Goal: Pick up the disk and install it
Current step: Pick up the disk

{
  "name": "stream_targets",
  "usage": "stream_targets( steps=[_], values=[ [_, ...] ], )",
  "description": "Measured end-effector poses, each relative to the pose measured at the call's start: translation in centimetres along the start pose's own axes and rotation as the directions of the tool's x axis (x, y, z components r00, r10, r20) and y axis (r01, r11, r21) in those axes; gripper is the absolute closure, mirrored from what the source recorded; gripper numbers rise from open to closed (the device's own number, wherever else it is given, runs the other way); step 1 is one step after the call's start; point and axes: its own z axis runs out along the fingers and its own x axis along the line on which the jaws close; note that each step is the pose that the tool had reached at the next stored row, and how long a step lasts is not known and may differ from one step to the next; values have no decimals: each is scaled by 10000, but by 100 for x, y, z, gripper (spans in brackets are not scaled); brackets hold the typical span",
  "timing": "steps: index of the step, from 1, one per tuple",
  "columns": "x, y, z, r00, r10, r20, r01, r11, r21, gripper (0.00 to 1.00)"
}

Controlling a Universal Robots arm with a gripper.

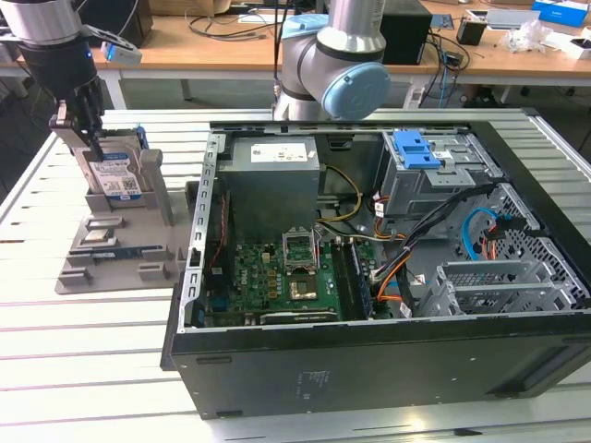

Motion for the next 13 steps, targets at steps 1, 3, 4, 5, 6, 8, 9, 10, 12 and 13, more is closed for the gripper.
stream_targets(
  steps=[1,3,4,5,6,8,9,10,12,13],
  values=[
    [0,0,0,10000,0,0,0,10000,-1,64],
    [-1,0,-2,10000,0,1,0,10000,3,64],
    [-1,0,-7,10000,0,3,0,10000,6,64],
    [-2,0,-16,10000,0,3,0,10000,5,64],
    [-4,1,-36,10000,1,1,-1,10000,1,64],
    [-9,2,-69,10000,0,1,0,10000,0,64],
    [-11,3,-79,10000,0,1,0,10000,0,64],
    [-13,3,-92,10000,0,1,0,10000,1,64],
    [-17,5,-159,10000,0,1,0,10000,1,64],
    [-19,6,-187,10000,0,0,0,10000,0,64]
  ],
)
